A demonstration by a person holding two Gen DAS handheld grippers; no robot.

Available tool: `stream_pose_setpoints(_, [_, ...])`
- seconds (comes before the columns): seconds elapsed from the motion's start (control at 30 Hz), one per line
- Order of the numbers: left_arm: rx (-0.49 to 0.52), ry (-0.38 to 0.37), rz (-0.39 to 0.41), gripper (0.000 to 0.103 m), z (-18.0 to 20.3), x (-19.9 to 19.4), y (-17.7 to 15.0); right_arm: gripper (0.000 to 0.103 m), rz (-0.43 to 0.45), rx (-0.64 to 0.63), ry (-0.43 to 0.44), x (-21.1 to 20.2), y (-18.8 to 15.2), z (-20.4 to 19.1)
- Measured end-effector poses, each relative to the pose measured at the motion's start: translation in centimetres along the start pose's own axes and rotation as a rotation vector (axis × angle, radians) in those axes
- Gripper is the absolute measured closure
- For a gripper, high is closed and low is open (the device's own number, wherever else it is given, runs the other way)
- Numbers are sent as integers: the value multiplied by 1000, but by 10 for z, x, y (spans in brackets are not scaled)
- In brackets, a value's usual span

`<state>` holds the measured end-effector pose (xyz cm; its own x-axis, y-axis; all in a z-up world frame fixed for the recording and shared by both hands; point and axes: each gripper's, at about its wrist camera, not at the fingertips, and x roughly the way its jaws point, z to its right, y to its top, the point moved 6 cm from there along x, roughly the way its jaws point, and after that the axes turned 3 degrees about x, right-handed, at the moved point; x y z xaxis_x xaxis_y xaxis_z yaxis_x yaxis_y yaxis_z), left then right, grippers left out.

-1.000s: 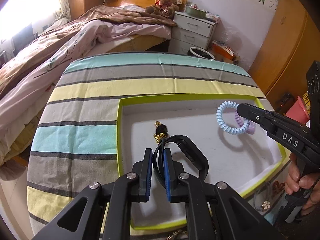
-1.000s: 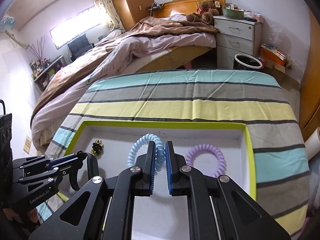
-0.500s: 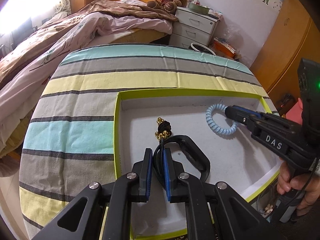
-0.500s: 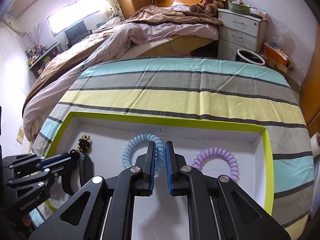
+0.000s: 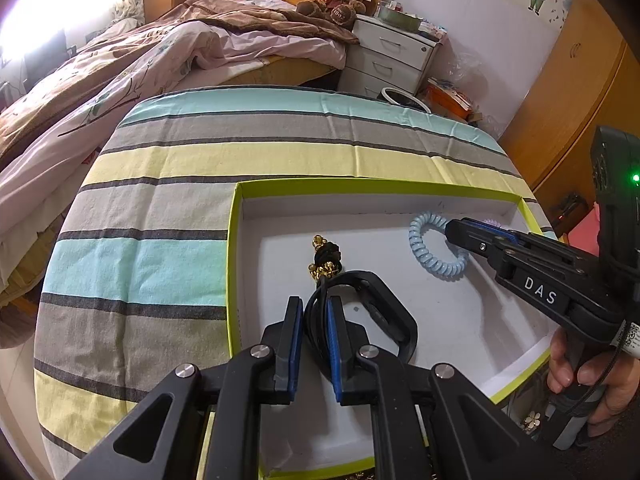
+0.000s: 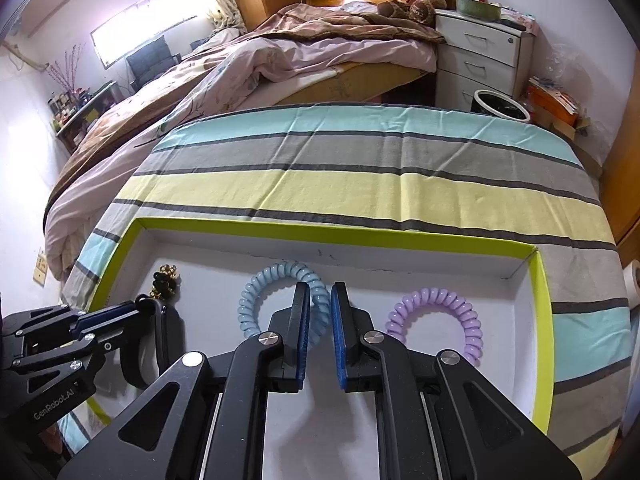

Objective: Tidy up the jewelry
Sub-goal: 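Open both tools to release the band and hair tie in the box, withdraw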

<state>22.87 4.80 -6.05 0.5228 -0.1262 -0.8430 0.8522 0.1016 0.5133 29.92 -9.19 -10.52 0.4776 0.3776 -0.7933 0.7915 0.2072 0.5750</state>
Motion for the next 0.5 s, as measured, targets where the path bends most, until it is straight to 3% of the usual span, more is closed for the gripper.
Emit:
stream_pose_setpoints(0.03, [-1, -2, 3, 89, 0, -1, 0, 87, 1, 4, 3, 0, 0, 0])
stream_pose_setpoints(0.17, [-6, -24, 25, 68, 2, -9, 0, 87, 6, 11, 17, -4, -1, -1])
stream_pose_setpoints(0.5, [-18, -33, 96, 68, 3, -47, -10, 86, 77, 12, 33, -45, -13, -2])
